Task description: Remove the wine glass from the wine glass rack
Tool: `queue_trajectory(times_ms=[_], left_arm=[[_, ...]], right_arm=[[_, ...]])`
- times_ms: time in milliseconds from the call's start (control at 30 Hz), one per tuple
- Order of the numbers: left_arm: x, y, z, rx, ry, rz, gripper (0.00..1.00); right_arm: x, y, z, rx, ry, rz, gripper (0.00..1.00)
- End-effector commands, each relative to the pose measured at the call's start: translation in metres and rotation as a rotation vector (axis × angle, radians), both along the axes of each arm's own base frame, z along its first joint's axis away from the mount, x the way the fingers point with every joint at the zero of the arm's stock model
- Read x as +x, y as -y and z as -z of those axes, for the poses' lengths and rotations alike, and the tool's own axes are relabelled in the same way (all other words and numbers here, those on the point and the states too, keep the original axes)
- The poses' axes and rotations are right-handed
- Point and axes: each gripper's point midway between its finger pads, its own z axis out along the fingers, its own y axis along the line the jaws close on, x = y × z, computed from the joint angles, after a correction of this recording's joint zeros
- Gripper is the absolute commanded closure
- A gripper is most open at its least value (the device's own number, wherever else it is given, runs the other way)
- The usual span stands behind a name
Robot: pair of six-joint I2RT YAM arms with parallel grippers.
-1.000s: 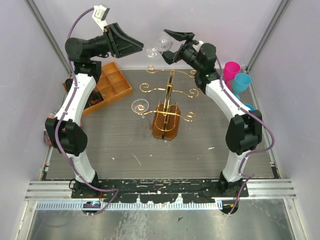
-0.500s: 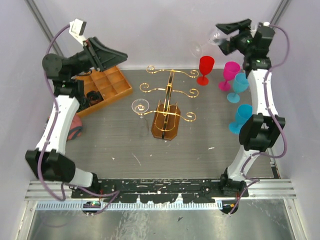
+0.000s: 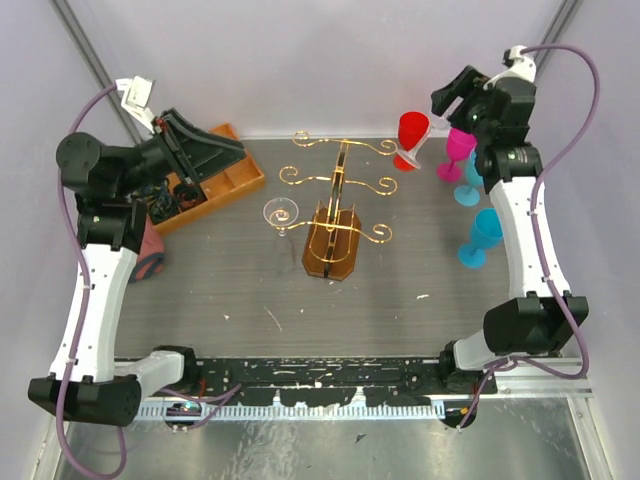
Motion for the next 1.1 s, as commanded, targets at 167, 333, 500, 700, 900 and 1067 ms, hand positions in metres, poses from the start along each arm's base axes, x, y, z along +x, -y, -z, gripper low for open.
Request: queue_trajectory(times_ms=[167, 333, 500, 700, 900, 1067], left_arm=[[0.004, -0.005, 0.035, 0.033, -0.105, -0.067, 0.50], [-0.001, -0.006, 0.037, 0.039, -0.114, -0.077, 0.50], [0.004, -0.007, 0.042, 0.021, -0.141, -0.101, 0.50], [0.002, -0.008, 0.044, 0.020, -0.145, -0.107, 0.50], [-0.004, -0.010, 0.050, 0.040, -0.141, -0.125, 0.49], [-0.003, -0.011, 0.061, 0.039, -0.156, -0.141, 0.49]], right_arm=[[-0.004, 0.062, 0.016, -0.336, 0.054, 0.323, 0.45], [0.000, 0.056, 0.041, -0.414, 0.065, 0.359, 0.50], [-0.003, 0.042, 0.076, -0.527, 0.112, 0.402, 0.50], [0.001, 0.047, 0.110, -0.533, 0.102, 0.499, 0.50], [0.006, 0.049, 0.131, -0.552, 0.122, 0.542, 0.50], [0.007, 0.048, 0.156, -0.526, 0.142, 0.548, 0.50]])
